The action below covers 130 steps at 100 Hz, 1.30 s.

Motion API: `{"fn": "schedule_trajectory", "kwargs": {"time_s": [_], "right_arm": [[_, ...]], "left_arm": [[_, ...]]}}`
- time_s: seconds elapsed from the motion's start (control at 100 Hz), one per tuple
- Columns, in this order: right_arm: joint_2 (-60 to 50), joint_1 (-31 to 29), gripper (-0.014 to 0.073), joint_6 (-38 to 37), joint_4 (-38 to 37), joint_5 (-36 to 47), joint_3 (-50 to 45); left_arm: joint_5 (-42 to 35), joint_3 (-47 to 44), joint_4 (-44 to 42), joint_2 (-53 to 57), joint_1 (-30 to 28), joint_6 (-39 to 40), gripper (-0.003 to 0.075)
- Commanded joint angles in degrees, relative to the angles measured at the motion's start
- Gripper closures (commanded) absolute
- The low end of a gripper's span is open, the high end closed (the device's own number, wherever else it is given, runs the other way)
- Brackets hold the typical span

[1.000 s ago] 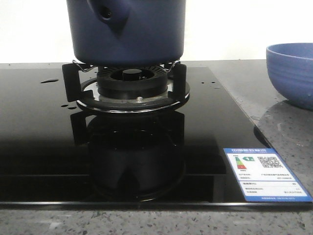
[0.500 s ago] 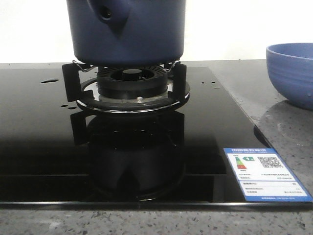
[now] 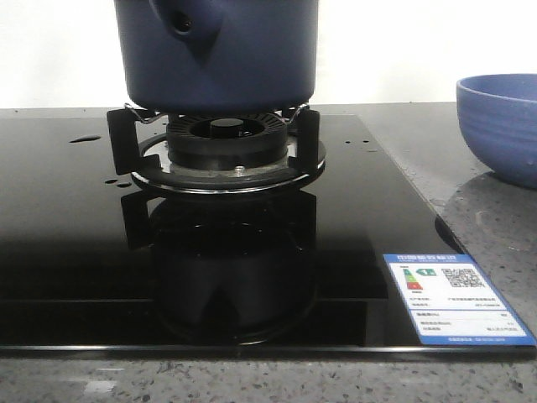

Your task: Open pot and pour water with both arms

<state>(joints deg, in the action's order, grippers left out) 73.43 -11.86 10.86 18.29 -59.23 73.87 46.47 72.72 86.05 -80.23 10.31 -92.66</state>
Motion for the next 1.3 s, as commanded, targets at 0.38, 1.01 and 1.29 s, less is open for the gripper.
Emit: {"fn": "schedule_trajectory", "kwargs": {"time_s": [0.38, 1.01, 1.29], "right_arm": [[-7.9, 10.2, 0.0650, 17.0, 19.0, 29.2, -4.7], [-39.4, 33.2, 0.0651, 21.3, 18.7, 72.8, -56.0], [-43.8, 33.3, 0.0651, 21.3, 18.7, 76.4, -61.0]], "left_arm": [[-3.8, 0.5, 1.6, 11.0, -9.1, 11.0, 0.0740], [-29.4, -49.5, 9.8, 52.4, -9.1, 0.9, 0.0739], [-28.9, -57.5, 16.2, 62.5, -9.1, 0.9, 0.0739]]}}
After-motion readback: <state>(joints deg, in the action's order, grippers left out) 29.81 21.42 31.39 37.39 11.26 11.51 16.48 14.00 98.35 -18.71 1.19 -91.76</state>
